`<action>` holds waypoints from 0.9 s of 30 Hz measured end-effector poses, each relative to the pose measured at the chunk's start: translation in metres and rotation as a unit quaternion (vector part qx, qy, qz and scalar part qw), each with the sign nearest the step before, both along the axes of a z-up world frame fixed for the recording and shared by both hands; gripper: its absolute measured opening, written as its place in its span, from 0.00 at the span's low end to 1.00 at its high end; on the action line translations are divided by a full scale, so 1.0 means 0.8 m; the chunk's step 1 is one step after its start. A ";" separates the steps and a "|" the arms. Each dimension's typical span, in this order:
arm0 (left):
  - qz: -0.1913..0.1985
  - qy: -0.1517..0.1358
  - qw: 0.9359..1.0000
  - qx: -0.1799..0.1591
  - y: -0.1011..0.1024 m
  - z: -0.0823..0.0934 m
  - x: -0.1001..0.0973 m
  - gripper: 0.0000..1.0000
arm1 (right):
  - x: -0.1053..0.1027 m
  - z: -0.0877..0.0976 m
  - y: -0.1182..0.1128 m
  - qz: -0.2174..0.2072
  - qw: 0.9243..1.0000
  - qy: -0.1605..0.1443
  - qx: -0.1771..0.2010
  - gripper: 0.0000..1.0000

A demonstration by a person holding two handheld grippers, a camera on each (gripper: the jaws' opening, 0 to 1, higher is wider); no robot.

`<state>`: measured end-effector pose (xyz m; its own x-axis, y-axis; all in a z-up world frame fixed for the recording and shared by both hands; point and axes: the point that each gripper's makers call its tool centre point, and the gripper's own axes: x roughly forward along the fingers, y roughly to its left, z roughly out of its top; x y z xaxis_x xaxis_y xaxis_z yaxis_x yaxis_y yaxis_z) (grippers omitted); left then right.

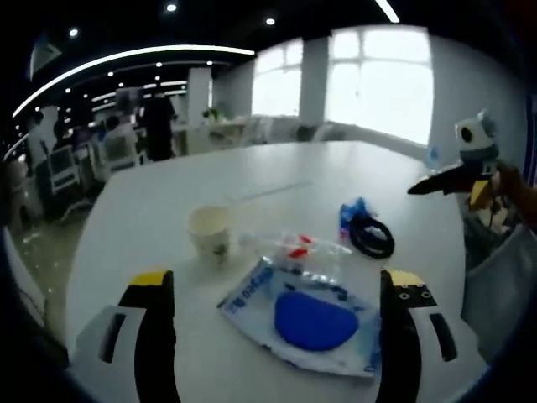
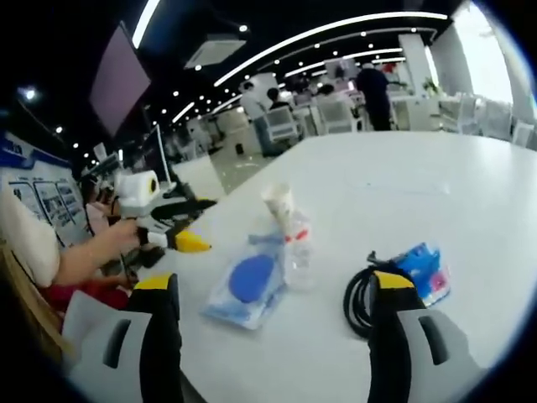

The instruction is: Arrange the tabletop items into an orderly group along one side of the table until the central work area is clear of visible clutter.

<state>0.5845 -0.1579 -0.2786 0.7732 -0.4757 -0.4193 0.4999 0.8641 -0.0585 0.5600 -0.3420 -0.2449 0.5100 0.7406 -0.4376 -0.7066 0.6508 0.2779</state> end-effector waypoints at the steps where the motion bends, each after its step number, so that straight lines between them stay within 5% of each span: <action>1: -0.005 0.002 1.000 0.006 -0.003 -0.001 -0.005 0.99 | 0.003 0.000 0.005 0.004 1.000 0.000 -0.001 0.92; 15: -0.013 0.011 1.000 0.019 -0.003 -0.008 -0.027 0.98 | 0.041 -0.021 0.060 0.037 0.999 0.004 -0.030 0.86; 27: -0.021 0.023 0.999 0.024 -0.013 -0.012 -0.034 0.98 | 0.072 -0.055 0.067 0.028 0.995 0.039 -0.092 0.78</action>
